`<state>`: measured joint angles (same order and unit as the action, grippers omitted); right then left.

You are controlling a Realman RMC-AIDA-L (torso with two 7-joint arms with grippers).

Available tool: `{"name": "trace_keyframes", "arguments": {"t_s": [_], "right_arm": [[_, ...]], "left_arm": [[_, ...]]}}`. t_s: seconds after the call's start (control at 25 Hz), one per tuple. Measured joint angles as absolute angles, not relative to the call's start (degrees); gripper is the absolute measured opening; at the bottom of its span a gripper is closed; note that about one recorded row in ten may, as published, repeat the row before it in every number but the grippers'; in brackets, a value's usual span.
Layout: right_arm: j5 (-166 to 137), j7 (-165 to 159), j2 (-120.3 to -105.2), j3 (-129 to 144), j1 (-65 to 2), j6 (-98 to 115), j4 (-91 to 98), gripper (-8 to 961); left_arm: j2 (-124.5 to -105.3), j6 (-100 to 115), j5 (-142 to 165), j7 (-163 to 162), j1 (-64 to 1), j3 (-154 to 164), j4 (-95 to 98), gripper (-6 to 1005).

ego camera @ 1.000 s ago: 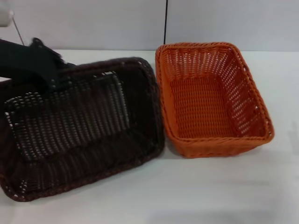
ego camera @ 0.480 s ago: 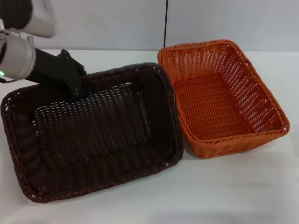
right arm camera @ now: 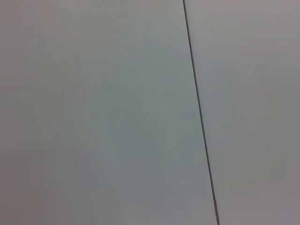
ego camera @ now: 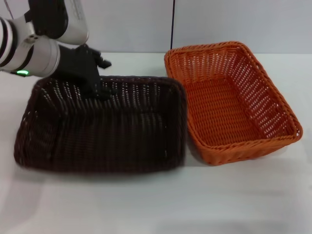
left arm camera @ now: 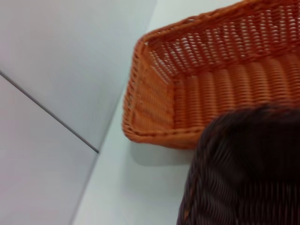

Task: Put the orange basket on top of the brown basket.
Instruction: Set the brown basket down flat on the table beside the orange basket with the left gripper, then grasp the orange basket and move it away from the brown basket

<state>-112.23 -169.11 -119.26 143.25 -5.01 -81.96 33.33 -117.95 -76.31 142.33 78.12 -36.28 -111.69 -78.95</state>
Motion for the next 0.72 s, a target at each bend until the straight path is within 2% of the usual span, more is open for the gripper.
{"name": "trace_keyframes", "arguments": {"t_s": [0.08,0.2,0.28,0.32,0.36,0.4,0.44,0.6,0.72], "right_arm": [[-112.2,-169.1,-119.26,143.2,-5.0,-81.9,33.3,816],[-112.1,-169.1,-119.26,143.2,-4.8,-81.9,33.3,816],[-111.9,-169.1,-119.26,143.2,-4.7,-82.0,33.3,816],[-111.8,-169.2,-119.28,142.9,-4.7,-82.2,33.5,816],[-111.8,-169.2,-119.28,142.9,-4.7,-82.2,33.5,816],[-111.8,-169.2,-119.27,142.6,-4.9,-82.4,33.7,816],[-111.8,-169.2,-119.20,142.5,-5.2,-82.4,34.0,816],[-111.7,-169.2,-118.68,141.1,-7.6,-81.8,36.1,816],[-111.9,-169.3,-118.32,139.2,-10.9,-79.6,38.4,816]], "left_arm": [[-117.98,-74.8,142.3,77.6,-36.7,-111.4,-79.0,568],[-118.16,-72.2,142.3,76.8,-36.5,-111.1,-80.1,606],[-118.41,-65.9,141.7,74.7,-34.1,-110.0,-83.4,632],[-118.51,-58.1,139.7,72.6,-30.4,-107.8,-86.8,645],[-118.51,-58.1,139.7,72.6,-30.4,-107.8,-86.8,657],[-118.32,-44.7,135.4,71.1,-23.8,-102.1,-89.8,670],[-118.06,-36.2,133.1,71.1,-20.6,-98.3,-90.5,683],[-117.79,-5.1,130.7,70.4,-11.4,-82.2,-89.3,682],[-117.95,21.6,133.9,63.2,-7.6,-70.9,-81.9,681]]}}
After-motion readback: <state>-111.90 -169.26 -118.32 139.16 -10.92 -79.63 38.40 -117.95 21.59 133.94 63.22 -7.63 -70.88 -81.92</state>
